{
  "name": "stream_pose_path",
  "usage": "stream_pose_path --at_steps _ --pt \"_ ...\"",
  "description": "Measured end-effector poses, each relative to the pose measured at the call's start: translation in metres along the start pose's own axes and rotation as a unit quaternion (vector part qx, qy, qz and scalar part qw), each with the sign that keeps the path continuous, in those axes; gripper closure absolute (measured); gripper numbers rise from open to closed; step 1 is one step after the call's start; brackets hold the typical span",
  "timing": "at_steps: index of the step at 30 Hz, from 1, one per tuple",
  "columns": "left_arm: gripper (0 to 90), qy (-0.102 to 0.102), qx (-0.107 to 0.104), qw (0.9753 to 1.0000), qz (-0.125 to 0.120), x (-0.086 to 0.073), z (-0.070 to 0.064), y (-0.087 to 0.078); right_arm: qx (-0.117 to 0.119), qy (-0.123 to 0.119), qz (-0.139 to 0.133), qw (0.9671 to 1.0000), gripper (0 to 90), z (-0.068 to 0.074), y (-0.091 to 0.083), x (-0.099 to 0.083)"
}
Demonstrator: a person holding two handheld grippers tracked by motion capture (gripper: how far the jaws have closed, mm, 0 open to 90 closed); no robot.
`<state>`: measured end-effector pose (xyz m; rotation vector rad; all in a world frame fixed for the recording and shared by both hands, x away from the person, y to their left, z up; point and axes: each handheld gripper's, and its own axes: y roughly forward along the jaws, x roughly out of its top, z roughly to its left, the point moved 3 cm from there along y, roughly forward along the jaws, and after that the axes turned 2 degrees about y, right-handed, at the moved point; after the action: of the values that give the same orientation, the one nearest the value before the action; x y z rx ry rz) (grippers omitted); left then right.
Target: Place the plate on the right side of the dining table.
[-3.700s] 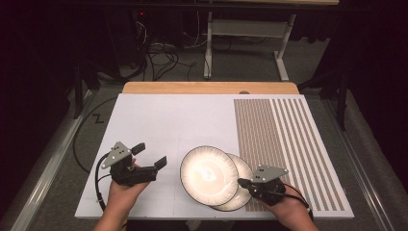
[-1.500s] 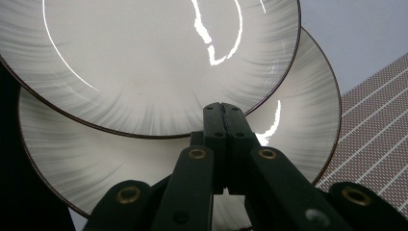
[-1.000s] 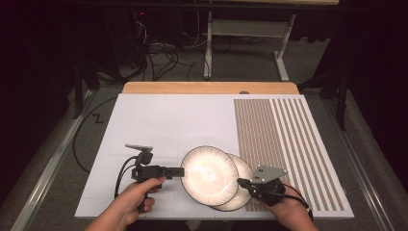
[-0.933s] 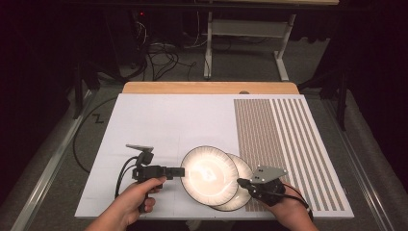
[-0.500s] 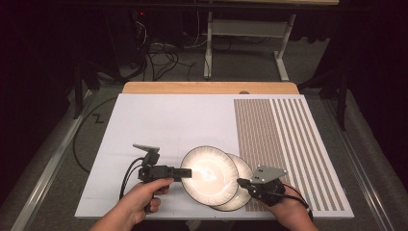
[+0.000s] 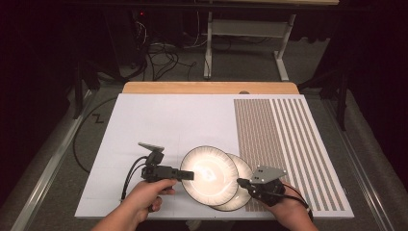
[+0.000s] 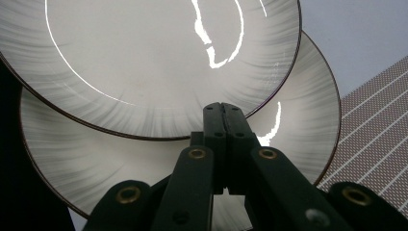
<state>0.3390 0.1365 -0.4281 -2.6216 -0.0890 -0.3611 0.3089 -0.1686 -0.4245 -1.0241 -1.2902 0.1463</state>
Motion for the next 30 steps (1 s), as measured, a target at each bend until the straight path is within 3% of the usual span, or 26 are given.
stream_pose_path --at_steps 9,18,22,30 --pt "67.0 0.016 0.049 0.9987 0.008 0.001 -0.007 0.005 -0.001 -0.001 0.001 1.0 90.0 0.001 0.0 0.0" --pt "72.1 0.028 0.079 0.9964 0.006 -0.001 -0.01 0.006 -0.002 -0.002 -0.001 1.0 90.0 0.001 -0.001 0.0" --pt "72.9 0.033 0.087 0.9957 0.006 -0.001 -0.011 0.007 0.003 -0.004 -0.007 1.0 87.3 0.0 -0.003 0.001" --pt "74.8 0.041 0.09 0.9951 0.003 -0.002 -0.013 0.007 0.002 0.018 -0.035 0.9992 77.7 -0.007 -0.009 0.002"
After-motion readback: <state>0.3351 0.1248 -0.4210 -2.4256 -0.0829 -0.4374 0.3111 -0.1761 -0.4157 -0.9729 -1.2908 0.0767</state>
